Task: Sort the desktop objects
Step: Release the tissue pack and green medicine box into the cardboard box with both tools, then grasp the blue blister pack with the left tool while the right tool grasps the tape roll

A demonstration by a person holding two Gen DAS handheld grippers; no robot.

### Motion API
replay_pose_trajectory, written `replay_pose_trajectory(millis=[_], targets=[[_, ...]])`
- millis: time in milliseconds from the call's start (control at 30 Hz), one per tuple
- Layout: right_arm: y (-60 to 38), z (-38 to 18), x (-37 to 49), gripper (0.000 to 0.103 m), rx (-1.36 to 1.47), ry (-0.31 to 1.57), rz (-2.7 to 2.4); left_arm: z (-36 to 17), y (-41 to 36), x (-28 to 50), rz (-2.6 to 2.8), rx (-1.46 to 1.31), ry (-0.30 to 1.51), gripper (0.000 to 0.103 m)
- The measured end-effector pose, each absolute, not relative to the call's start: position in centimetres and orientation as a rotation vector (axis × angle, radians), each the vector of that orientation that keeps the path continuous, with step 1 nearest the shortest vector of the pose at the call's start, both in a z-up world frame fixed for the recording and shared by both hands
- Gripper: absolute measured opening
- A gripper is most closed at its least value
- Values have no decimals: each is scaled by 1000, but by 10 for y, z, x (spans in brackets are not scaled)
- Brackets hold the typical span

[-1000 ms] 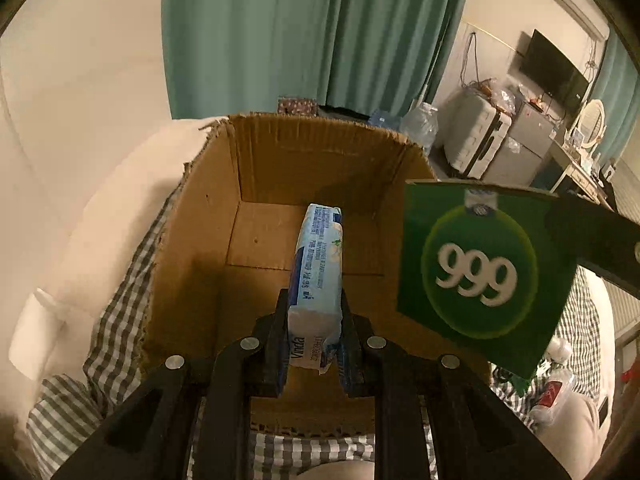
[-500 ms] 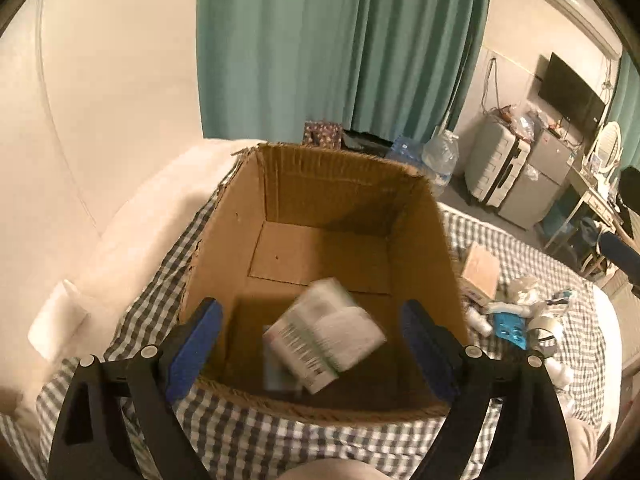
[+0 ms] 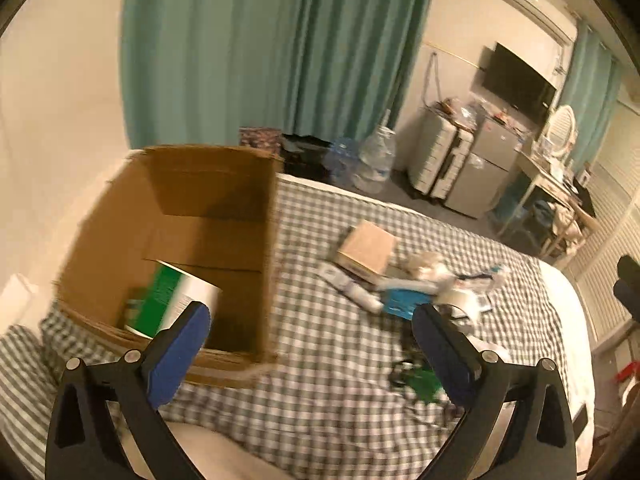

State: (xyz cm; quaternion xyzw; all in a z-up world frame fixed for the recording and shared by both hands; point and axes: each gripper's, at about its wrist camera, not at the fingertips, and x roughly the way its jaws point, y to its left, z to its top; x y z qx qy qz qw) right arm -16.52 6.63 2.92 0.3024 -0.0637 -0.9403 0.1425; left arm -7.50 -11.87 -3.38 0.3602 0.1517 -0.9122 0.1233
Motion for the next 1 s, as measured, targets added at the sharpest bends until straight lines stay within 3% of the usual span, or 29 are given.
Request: replay_pose_trajectory(millis=[333,933,1000], targets=[[122,-31,-189,92,996,-175,-2720,-79,-33,-133,-2694,1241,218,103],[73,-152,-299,92,1256,136,-2478,-187,-13,-238,-2660,1565,14,103],[67,-162,-309,88,1274,185,-2463,-190,-16,-243,-2667,1586,16,103]])
